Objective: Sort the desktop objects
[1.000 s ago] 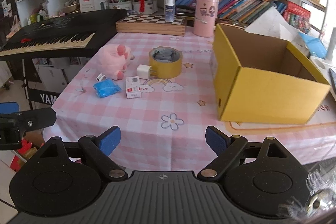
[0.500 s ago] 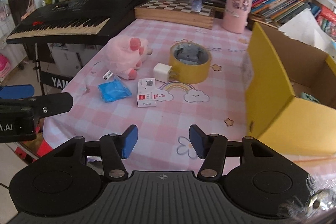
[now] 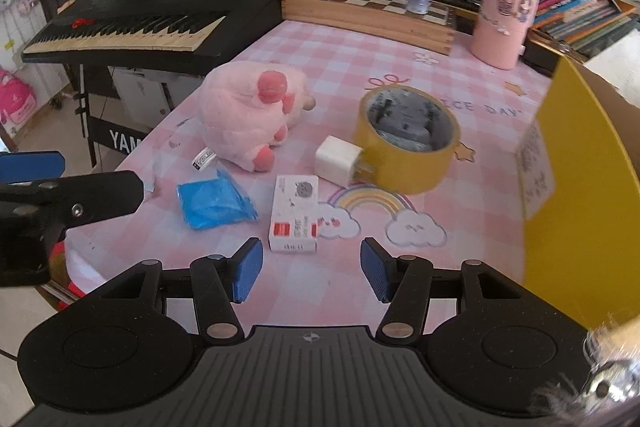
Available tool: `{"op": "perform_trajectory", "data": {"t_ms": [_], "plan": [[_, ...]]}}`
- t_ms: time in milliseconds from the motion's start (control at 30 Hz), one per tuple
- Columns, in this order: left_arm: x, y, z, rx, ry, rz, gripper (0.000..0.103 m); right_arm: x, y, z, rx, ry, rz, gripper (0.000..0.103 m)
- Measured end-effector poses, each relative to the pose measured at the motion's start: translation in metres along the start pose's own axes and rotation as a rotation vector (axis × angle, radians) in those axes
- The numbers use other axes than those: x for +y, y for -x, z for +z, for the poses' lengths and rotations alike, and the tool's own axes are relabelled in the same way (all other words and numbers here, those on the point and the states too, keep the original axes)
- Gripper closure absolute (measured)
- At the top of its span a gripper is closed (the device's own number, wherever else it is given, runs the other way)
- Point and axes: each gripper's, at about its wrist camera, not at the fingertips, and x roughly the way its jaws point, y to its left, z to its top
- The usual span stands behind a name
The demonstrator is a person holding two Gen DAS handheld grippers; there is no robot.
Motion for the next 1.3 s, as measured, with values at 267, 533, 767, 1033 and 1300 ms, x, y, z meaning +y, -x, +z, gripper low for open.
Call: {"op": "perform_trajectory", "data": {"t_ms": [267, 533, 767, 1033, 1300], "plan": [[-0.001, -0.011, 0.004, 0.022, 0.004, 0.001, 0.01, 0.005, -0.03, 0.008, 0.047, 0.051, 0.027, 0.051], [-0.011, -0.024, 0.006, 0.038, 0.002, -0.027, 0.012, -0.002, -0.031, 0.011, 0.033, 0.099, 0.072, 0.075], [-0.022, -0.039, 0.002, 0.062, -0.01, -0.04, 0.019, -0.032, -0.019, 0.004, 0.051, 0.064, 0.014, 0.075], [-0.034, -0.054, -0.002, 0.089, -0.05, -0.028, 0.022, -0.05, -0.014, -0.006, 0.071, 0.041, -0.002, 0.075], [-0.039, -0.078, -0.005, 0.118, -0.11, 0.039, 0.034, -0.052, -0.016, -0.004, 0.07, 0.047, 0.013, 0.075]]}}
